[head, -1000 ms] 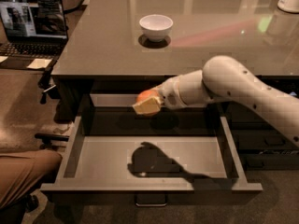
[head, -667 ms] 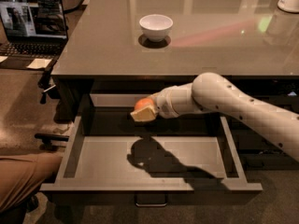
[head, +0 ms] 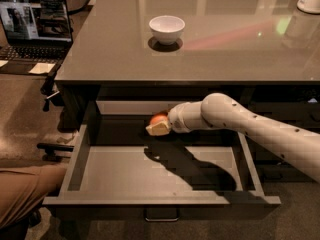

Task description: Place orange into top drawer

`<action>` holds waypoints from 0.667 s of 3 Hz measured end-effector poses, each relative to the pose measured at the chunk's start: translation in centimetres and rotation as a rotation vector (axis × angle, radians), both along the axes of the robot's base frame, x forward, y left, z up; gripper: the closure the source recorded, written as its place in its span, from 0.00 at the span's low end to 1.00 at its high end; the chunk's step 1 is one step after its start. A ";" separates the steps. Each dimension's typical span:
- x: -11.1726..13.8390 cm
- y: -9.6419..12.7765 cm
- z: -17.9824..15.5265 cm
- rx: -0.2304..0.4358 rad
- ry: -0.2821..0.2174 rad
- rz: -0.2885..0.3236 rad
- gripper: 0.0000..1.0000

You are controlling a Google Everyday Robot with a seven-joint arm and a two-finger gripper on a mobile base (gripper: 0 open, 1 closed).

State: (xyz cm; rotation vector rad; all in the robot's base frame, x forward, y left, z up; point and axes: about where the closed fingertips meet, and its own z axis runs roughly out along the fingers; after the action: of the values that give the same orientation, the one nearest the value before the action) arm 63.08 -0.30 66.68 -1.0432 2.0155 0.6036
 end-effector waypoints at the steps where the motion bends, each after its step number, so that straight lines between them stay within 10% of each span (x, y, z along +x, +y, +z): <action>1: 1.0 -0.7 -2.0 -0.011 0.016 0.010 0.58; 2: 1.4 -1.2 -3.2 -0.027 0.034 0.015 0.35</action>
Offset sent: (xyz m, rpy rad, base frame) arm 0.0208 -0.0228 -0.0446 -0.0468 0.0519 0.0127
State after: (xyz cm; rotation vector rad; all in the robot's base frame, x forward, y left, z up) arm 64.51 -1.52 63.44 -1.0713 2.0520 0.6074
